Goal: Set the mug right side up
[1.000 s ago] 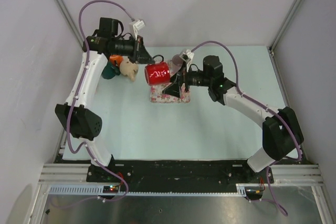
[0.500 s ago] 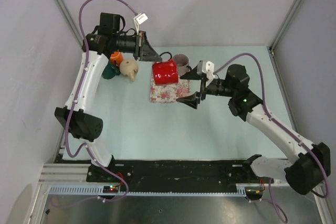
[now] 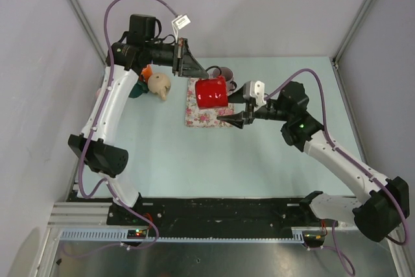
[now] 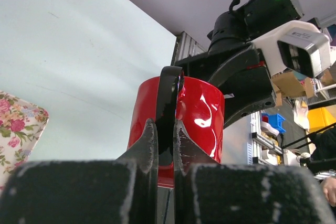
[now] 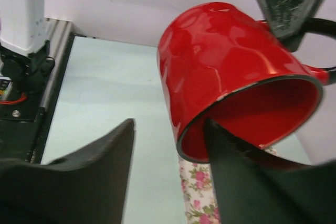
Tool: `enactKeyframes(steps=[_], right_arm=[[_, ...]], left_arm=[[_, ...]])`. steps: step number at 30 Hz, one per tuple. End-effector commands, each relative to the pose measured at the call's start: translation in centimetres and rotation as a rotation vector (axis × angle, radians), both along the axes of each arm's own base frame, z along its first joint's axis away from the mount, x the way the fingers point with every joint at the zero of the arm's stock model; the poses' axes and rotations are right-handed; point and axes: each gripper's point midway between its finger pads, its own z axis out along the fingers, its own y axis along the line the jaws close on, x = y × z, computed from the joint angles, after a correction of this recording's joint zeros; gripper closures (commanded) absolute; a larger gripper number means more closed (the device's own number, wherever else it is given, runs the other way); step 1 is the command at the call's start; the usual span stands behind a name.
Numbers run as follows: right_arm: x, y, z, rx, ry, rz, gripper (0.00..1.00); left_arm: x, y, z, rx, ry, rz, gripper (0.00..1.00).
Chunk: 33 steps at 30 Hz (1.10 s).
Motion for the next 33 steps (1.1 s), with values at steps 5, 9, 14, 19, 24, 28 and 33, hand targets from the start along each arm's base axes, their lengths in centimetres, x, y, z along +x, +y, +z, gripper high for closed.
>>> enactKeyframes(steps=[5, 9, 14, 19, 24, 28, 33], right_arm=[[0.3, 2.2, 1.3, 0.043, 0.041, -0.02, 0.89], [1.7, 2.2, 1.6, 0.085, 0.207, -0.126, 0.99], [3.8, 2.1, -0.9, 0.073, 0.514, -0.301, 1.0], [4.9, 2.6, -4.0, 0.051, 0.705, -0.416, 1.0], [10.1, 0.8, -8.0, -0.008, 0.935, -0.792, 1.0], [14.3, 0.8, -11.2, -0.157, 1.027, -1.011, 1.0], [18.0, 1.1, -15.6, -0.376, 1.089, -1.164, 1.0]], left_arm=[[-2.3, 0.0, 3.9, -0.07, -0.081, -0.041, 1.0], [0.4, 0.4, 1.8, 0.002, -0.1, 0.074, 0.89], [6.1, 3.5, -1.5, 0.186, -0.223, 0.326, 0.34], [9.4, 5.6, -2.6, 0.301, -0.316, 0.45, 0.05], [14.2, 12.0, -2.7, 0.492, -0.388, 0.751, 0.01], [15.1, 16.5, -4.1, 0.66, -0.438, 0.857, 0.0], [13.8, 19.1, -6.8, 0.775, -0.415, 0.867, 0.0]])
